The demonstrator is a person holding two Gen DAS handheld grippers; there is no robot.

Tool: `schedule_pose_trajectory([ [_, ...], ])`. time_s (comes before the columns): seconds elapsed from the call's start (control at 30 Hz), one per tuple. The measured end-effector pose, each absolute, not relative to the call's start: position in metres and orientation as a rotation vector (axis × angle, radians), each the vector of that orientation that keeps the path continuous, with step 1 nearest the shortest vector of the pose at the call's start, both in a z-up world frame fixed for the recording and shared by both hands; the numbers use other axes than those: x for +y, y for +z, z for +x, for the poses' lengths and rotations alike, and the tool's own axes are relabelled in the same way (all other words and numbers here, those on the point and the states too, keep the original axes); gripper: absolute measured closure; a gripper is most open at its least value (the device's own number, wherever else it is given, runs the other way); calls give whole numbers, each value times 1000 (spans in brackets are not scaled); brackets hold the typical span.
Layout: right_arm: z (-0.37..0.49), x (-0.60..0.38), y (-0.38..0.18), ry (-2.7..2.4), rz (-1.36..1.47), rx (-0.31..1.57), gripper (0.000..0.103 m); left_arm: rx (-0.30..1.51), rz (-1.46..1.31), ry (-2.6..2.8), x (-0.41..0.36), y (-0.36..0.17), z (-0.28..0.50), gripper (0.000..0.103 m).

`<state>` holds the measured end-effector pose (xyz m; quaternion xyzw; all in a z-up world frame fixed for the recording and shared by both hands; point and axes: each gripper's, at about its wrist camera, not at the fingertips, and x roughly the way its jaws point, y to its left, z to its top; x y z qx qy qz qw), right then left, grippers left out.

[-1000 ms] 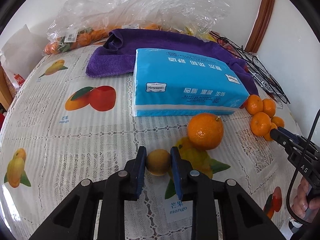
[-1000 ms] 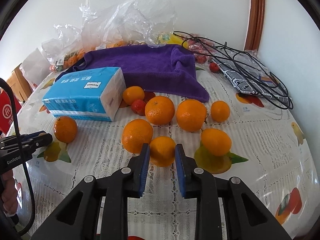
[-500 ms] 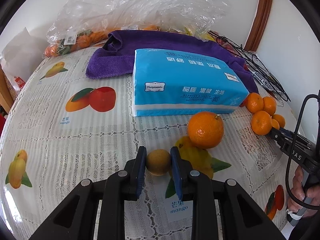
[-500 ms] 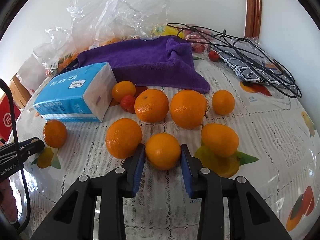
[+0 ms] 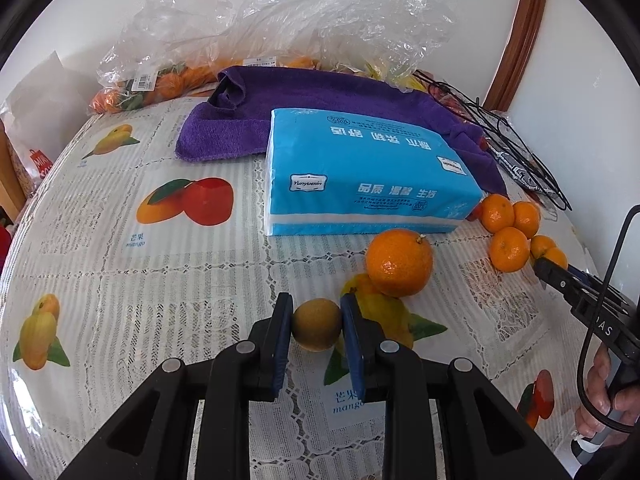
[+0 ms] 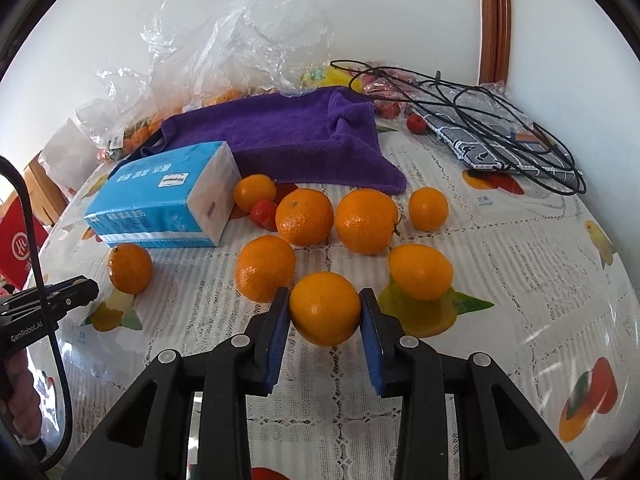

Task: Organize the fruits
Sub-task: 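Close the left tool on the small yellow fruit while the right tool grasps an orange, then carry both held fruits over the purple towel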

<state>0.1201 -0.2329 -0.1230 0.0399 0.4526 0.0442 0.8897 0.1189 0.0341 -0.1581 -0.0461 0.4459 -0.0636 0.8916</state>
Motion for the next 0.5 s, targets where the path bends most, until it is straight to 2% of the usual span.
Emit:
schedule_pose_trajectory([
  [0.5, 132, -202, -75, 182, 65, 860, 69, 870, -123, -132, 35, -109, 122, 79],
])
